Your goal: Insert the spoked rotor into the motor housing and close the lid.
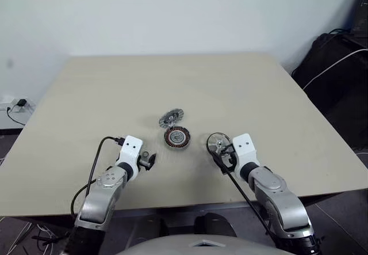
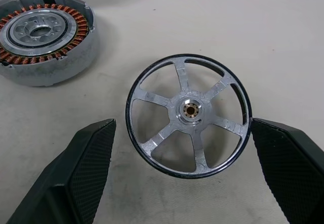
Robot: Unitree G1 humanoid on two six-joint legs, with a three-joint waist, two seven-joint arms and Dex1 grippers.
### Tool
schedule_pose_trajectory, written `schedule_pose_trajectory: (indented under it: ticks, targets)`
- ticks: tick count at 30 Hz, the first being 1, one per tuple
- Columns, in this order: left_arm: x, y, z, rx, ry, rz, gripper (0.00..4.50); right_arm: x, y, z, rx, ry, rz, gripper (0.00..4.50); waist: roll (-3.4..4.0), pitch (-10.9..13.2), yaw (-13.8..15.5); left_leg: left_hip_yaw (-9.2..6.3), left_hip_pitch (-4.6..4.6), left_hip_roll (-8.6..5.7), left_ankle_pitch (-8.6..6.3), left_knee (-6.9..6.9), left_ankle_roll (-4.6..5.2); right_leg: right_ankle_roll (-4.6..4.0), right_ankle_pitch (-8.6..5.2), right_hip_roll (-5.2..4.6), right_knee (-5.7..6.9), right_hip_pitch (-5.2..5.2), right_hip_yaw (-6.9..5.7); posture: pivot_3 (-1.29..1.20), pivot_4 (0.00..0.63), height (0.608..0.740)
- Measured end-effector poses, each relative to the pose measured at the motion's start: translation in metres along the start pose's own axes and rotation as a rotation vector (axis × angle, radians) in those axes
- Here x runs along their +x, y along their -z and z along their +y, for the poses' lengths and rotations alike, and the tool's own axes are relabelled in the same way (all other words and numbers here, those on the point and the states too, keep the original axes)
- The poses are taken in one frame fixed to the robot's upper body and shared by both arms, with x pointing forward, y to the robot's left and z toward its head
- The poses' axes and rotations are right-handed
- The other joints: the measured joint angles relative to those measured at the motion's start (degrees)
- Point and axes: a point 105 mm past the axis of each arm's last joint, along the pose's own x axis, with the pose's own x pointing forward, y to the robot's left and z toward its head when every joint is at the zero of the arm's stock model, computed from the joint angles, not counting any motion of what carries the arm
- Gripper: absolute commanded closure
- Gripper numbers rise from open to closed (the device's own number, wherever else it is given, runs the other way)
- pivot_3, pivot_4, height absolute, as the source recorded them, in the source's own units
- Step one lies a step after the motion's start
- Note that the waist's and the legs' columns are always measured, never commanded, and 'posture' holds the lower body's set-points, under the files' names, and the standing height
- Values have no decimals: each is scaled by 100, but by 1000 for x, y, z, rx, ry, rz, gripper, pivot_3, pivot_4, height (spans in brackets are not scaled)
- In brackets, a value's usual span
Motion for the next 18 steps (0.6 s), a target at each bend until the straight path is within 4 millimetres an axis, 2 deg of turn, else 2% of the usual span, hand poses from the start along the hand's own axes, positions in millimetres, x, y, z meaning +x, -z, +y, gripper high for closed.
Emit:
schedule_pose_trajectory:
  ticks: [14, 18]
  targets:
    - [6, 9, -1, 14, 2, 35, 0, 0, 1, 0, 3, 6, 2, 16, 0, -1, -2, 0, 1, 0, 0, 0, 0, 0, 0, 0, 0, 1, 0, 0, 0, 740]
    - [4, 11, -3, 13, 8, 44, 1219, 0, 1, 0, 4, 7, 2, 0, 2, -3, -21, 0, 4, 1, 0, 0, 0, 0, 0, 0, 1, 1, 0, 0, 0, 740]
